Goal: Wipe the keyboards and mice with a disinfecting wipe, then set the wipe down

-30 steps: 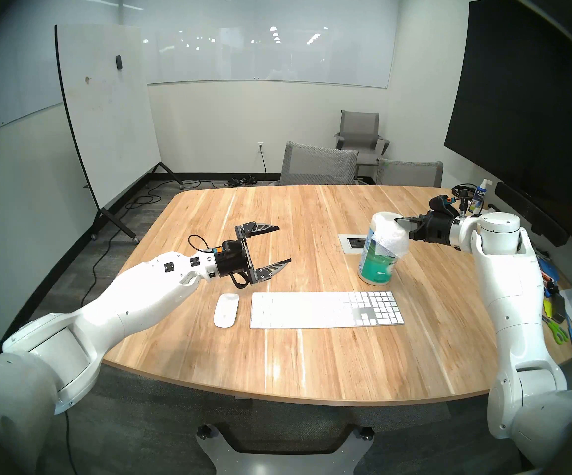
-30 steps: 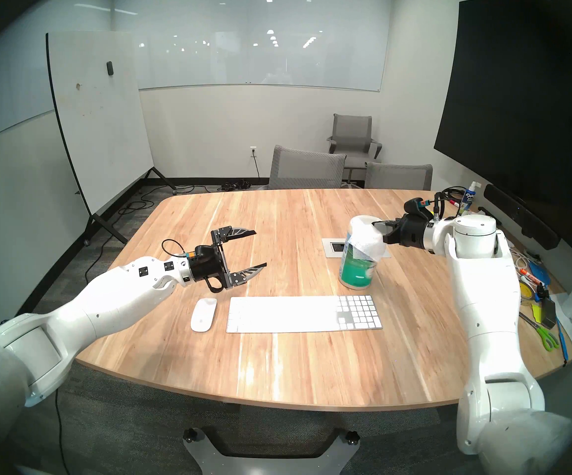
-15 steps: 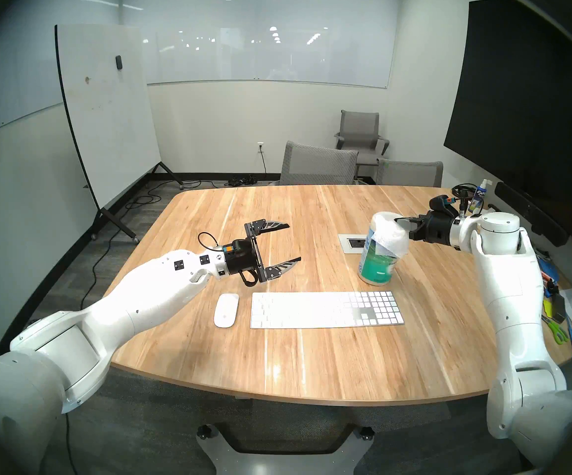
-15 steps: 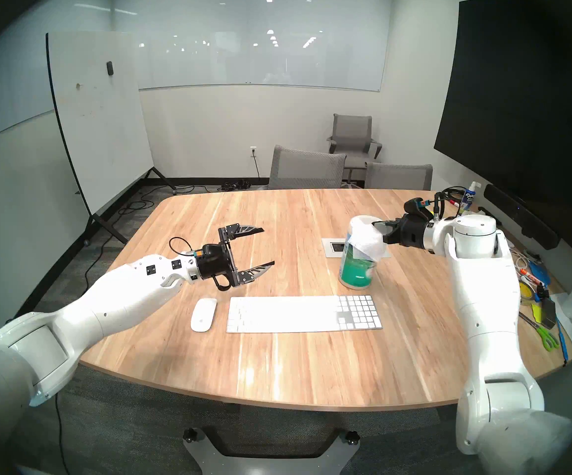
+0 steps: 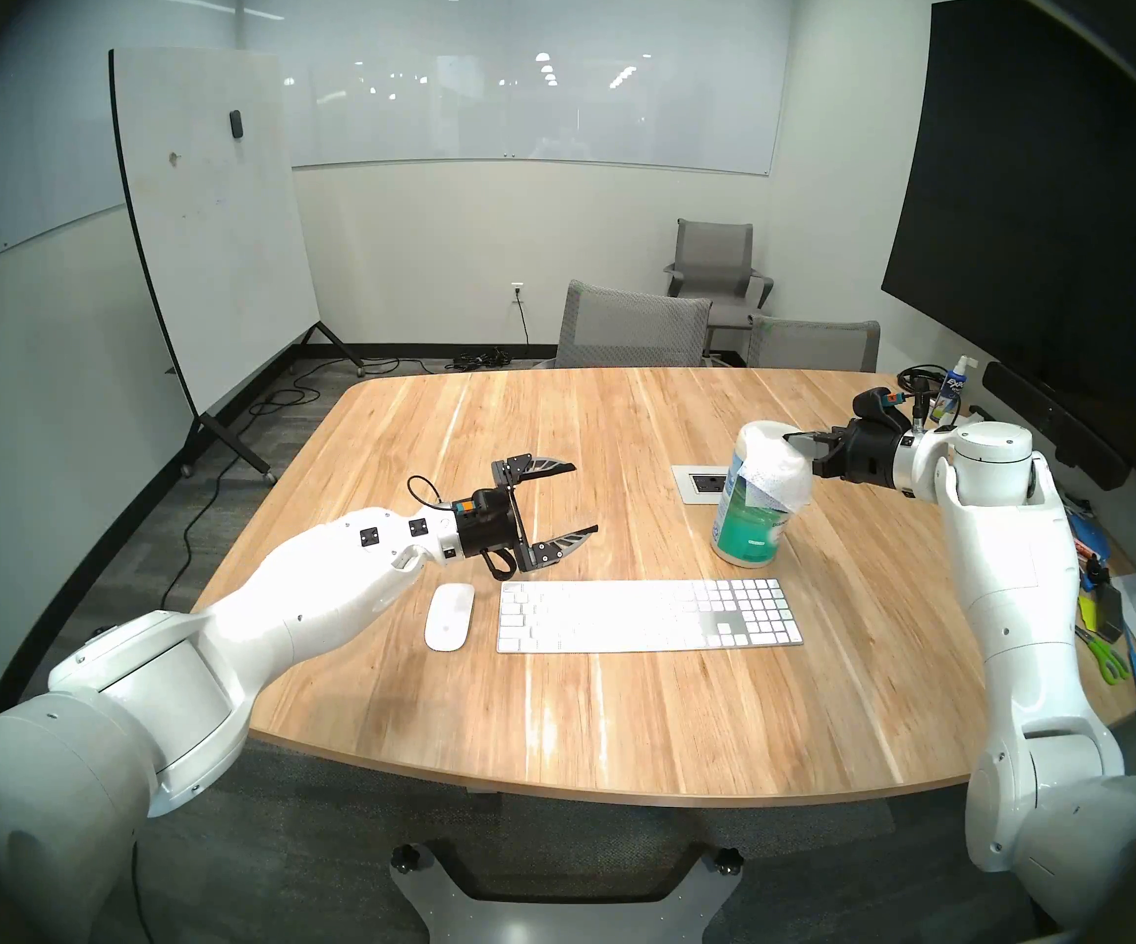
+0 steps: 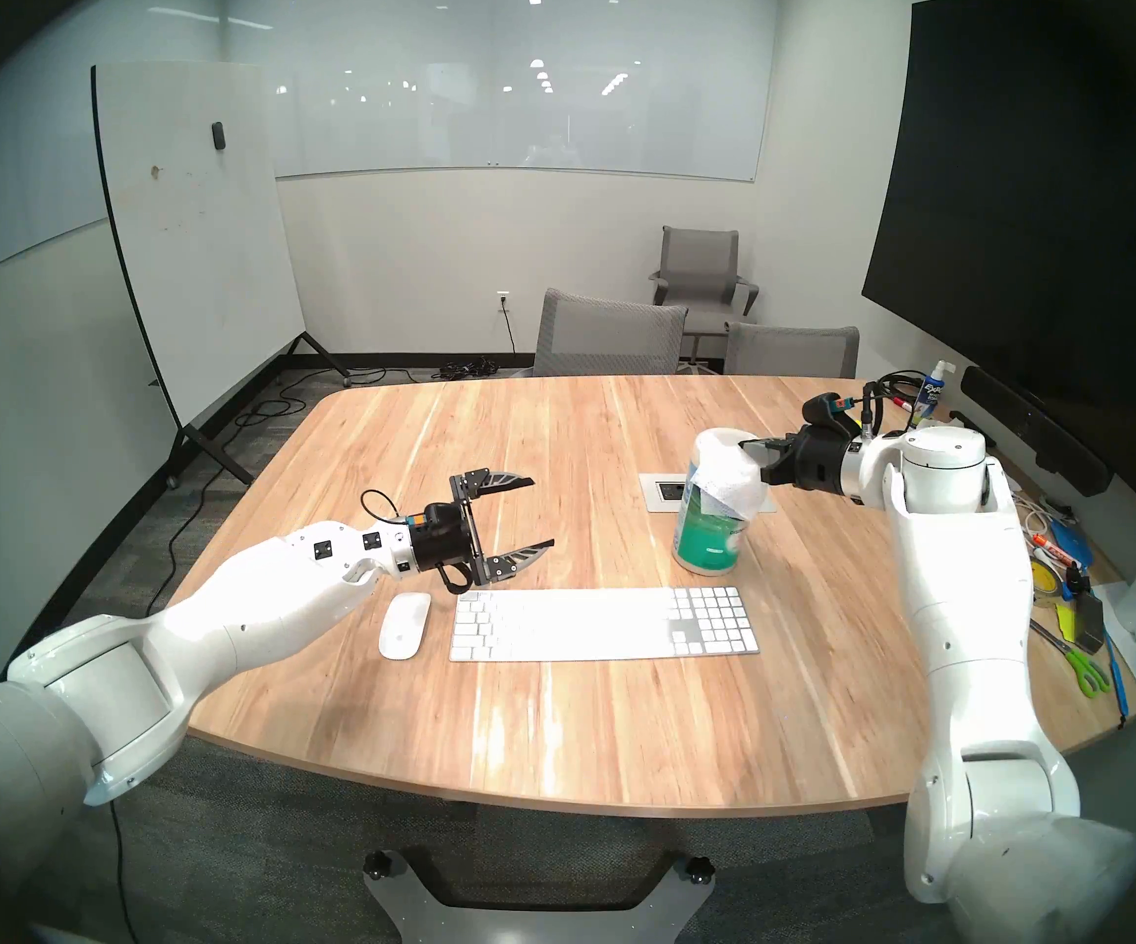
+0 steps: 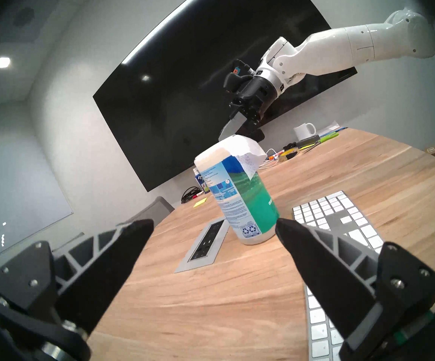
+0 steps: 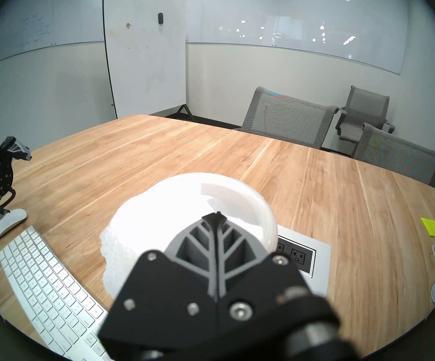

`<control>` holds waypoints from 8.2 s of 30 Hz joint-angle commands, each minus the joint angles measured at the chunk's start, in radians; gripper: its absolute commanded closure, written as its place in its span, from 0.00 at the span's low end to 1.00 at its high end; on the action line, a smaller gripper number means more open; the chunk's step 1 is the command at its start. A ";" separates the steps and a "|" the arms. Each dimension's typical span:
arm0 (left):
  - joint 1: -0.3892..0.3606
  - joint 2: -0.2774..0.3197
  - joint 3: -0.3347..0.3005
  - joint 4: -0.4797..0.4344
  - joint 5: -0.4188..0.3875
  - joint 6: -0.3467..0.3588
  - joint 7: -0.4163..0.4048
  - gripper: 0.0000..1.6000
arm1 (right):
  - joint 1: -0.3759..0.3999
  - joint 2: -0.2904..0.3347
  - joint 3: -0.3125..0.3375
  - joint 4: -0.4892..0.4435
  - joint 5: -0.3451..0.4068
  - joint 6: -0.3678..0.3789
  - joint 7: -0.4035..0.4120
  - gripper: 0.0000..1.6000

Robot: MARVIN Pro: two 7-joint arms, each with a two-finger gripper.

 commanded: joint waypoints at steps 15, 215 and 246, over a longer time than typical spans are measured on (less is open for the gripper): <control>-0.116 -0.259 0.053 0.130 0.006 0.074 0.092 0.00 | 0.007 -0.005 0.003 -0.004 -0.006 -0.002 0.003 1.00; -0.135 -0.705 -0.091 0.587 -0.043 0.049 0.080 1.00 | 0.016 -0.053 0.057 -0.005 -0.090 -0.005 0.050 1.00; -0.130 -0.656 -0.151 0.552 -0.093 -0.054 -0.016 1.00 | 0.018 -0.059 0.064 -0.005 -0.102 -0.006 0.058 1.00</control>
